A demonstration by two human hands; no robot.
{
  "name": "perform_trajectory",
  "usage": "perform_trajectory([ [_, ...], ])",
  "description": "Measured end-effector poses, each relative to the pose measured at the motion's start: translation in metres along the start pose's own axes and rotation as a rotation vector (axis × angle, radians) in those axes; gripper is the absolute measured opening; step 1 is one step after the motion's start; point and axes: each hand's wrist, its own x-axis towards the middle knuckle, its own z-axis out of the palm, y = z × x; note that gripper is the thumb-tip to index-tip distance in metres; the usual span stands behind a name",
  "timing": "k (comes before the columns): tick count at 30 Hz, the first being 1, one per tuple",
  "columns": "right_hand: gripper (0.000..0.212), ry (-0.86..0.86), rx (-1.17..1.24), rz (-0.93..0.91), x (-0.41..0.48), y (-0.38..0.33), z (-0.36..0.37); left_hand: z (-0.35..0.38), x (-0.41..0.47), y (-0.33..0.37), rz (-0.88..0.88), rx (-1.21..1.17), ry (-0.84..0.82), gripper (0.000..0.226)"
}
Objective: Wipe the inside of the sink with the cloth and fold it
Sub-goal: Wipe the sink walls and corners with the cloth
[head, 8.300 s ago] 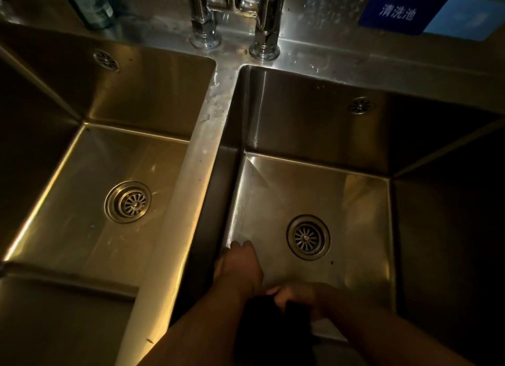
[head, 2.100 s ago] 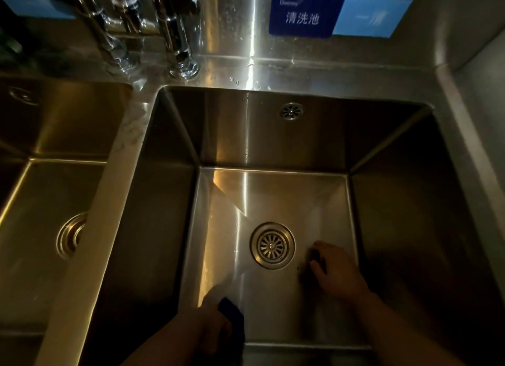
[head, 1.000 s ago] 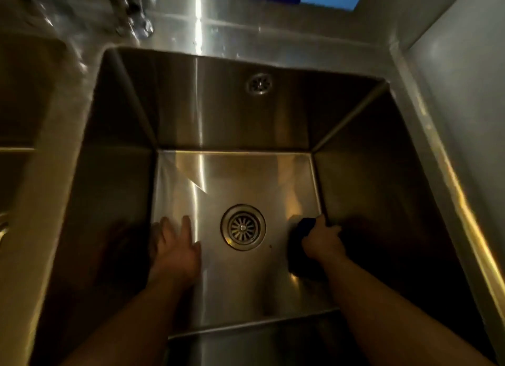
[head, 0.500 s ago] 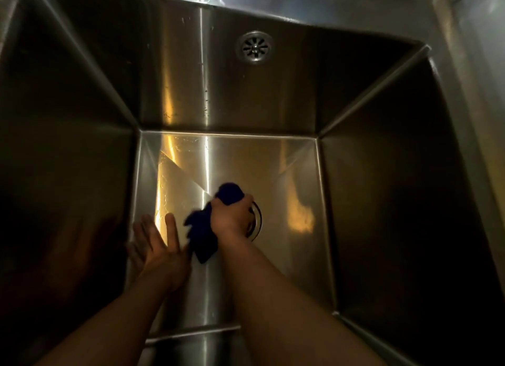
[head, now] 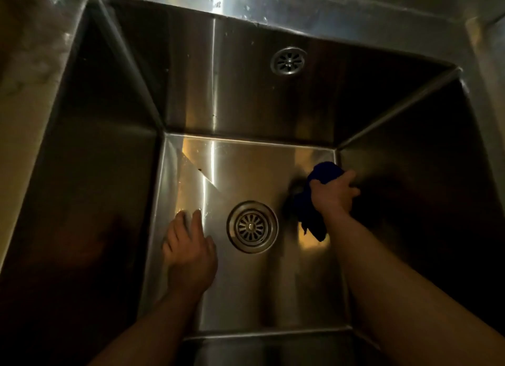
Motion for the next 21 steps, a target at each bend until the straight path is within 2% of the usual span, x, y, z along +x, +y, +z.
perform_trajectory([
  [3, 0.073, -0.036, -0.019, -0.049, -0.006, -0.002, 0.030, -0.006, 0.007, 0.001, 0.030, -0.068, 0.062, 0.052],
  [6, 0.082, -0.014, -0.017, -0.155, -0.015, -0.014, 0.061, -0.015, 0.017, -0.001, 0.002, -0.189, 0.095, 0.051],
  [8, 0.084, -0.006, -0.009, -0.317, -0.023, -0.029, 0.080, -0.020, 0.024, -0.005, -0.009, -0.251, 0.113, 0.051],
  [10, 0.081, -0.052, -0.091, -0.575, -0.033, -0.047, 0.099, -0.024, 0.027, -0.011, -0.010, -0.260, 0.133, 0.051],
  [13, 0.078, -0.163, -0.332, -0.954, -0.056, -0.069, 0.131, -0.023, 0.025, -0.021, -0.127, -0.283, 0.126, 0.054],
  [15, 0.078, -0.294, -0.421, -1.088, -0.073, -0.076, 0.154, -0.022, 0.020, -0.026, -0.149, -0.234, 0.099, 0.056],
  [18, 0.083, -0.562, -0.471, -1.159, -0.085, -0.083, 0.179, -0.022, 0.014, -0.030, -0.130, -0.237, 0.071, 0.061],
  [21, 0.090, -0.647, -0.509, -1.189, -0.075, -0.089, 0.183, -0.023, 0.010, -0.034, -0.118, -0.269, 0.040, 0.069],
])
